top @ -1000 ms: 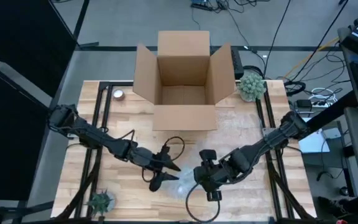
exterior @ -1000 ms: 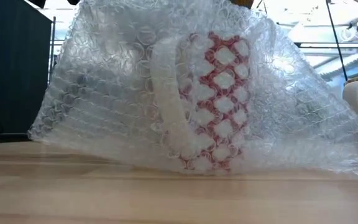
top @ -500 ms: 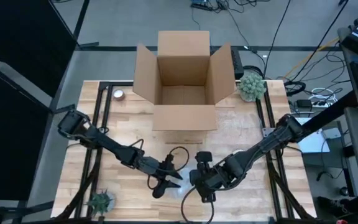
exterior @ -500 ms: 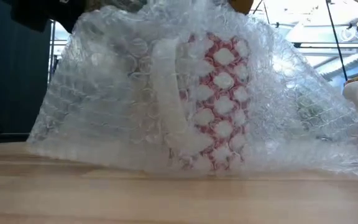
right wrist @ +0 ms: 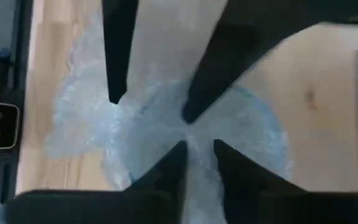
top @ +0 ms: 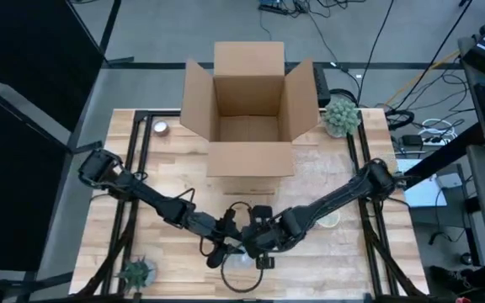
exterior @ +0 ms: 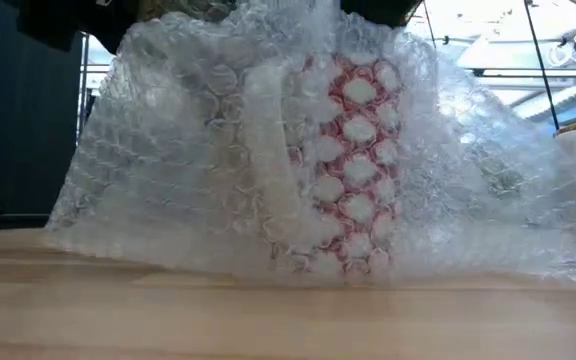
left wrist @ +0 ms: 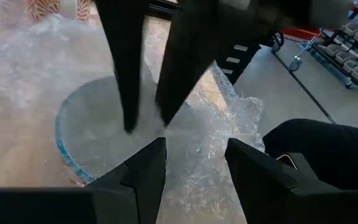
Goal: Wrap mug
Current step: Wrap the red cup with the left transparent bubble wrap
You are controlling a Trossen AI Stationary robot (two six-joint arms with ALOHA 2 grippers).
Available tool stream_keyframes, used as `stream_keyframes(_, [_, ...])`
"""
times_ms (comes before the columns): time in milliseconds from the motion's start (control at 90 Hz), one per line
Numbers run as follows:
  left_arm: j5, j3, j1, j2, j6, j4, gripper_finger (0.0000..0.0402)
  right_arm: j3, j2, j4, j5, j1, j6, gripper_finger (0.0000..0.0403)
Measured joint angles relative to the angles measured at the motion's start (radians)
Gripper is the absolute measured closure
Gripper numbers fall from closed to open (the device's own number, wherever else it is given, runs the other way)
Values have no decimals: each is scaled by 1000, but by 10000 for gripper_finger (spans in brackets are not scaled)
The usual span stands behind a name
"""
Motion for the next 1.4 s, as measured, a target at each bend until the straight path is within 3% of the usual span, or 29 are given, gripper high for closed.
stream_keyframes(78, [-3, 0, 0, 0, 0, 0, 240, 0, 26, 10, 0, -1, 2, 396])
stream_keyframes(289, [-7, -1, 0, -12, 0, -11, 240, 4, 82, 22, -18, -15, 19, 391])
stream_keyframes(467, [-7, -6, -1, -97, -37, -77, 240, 1, 78, 8, -27, -15, 12, 401])
stream_keyframes(767, [-27, -3, -48, -348, -162, -503, 240, 0, 74, 12, -32, -15, 1, 402])
stream_keyframes(922, [-105, -11, -114, -353, -219, -708, 240, 0, 74, 13, -32, -17, 1, 402])
stream_keyframes(1078, [-126, -35, -165, -255, -246, -633, 240, 0, 73, 14, -29, -17, 1, 403])
stream_keyframes(1256, [-218, -30, -161, -134, -185, -372, 240, 0, 73, 15, -28, -17, 1, 403])
stream_keyframes(1400, [-287, 10, -128, -117, -92, -219, 240, -1, 73, 17, -27, -17, 1, 403])
